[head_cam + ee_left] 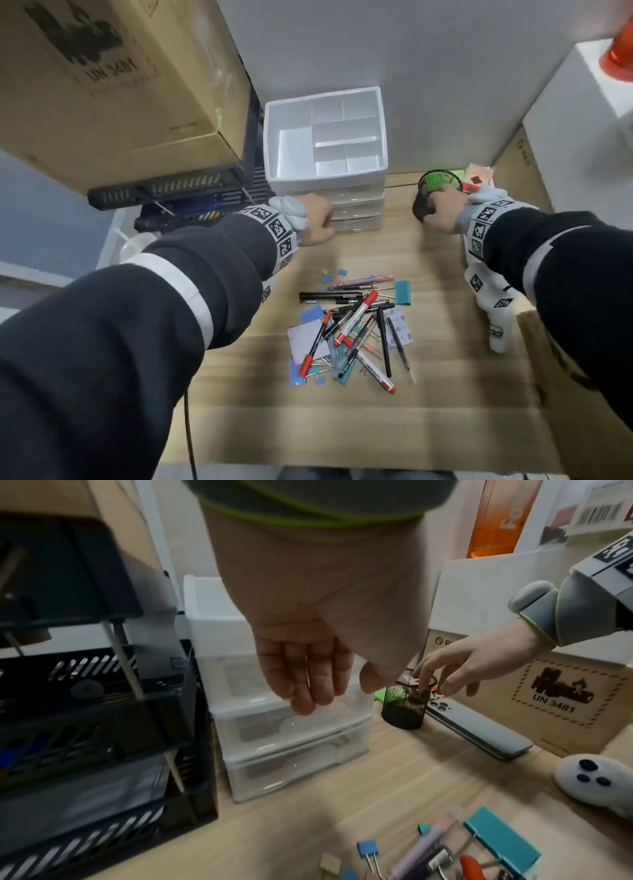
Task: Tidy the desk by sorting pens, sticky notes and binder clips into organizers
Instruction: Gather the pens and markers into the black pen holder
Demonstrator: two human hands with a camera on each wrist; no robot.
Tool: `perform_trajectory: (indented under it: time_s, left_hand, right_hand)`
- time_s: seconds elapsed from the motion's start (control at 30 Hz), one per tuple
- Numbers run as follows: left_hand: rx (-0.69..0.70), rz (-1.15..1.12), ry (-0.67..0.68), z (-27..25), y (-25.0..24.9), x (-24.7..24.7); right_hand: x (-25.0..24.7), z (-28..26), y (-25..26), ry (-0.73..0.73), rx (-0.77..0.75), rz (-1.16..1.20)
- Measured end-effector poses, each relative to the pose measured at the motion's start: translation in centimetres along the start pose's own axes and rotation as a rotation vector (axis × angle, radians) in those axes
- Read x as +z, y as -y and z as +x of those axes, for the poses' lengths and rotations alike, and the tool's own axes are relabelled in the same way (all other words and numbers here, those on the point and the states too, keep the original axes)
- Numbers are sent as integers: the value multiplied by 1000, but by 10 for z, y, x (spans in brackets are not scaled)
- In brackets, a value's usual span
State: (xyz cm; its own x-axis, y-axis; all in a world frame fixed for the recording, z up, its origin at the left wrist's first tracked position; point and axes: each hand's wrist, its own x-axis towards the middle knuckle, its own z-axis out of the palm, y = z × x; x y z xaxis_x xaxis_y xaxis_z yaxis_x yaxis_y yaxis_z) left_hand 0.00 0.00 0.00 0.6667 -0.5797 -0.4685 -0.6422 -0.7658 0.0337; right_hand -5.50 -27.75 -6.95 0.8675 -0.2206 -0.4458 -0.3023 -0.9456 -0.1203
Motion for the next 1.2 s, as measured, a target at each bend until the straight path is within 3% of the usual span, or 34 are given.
perform_trajectory:
  time_s: [0.13,0.33,0.6,0.73,0.97,1.13,1.2]
  left_hand:
    - [-68,-3,46,-3,6,24]
    - [-58,-12,90,-10,13,42]
    - [-72,-172,10,-11,-6,35]
    - [-42,-290,-68,-13,-25,33]
    - [-124,-452,-109,-24,-27,44]
    - [-240,-440,-73,-29,-15,49]
    - [-274,-395,-65,-34,-9,54]
  right_hand:
    - [11,-1,2,68,7,-32]
    - [23,-13,12,-33,51,-39]
    - [13,-54,37,-345,57,249]
    - [22,-64,64,-174,50,678]
    - [32,-84,105,221,-56,1080]
    - [38,-96,118,198,-96,1264]
    - [48,-93,111,103,-27,1136]
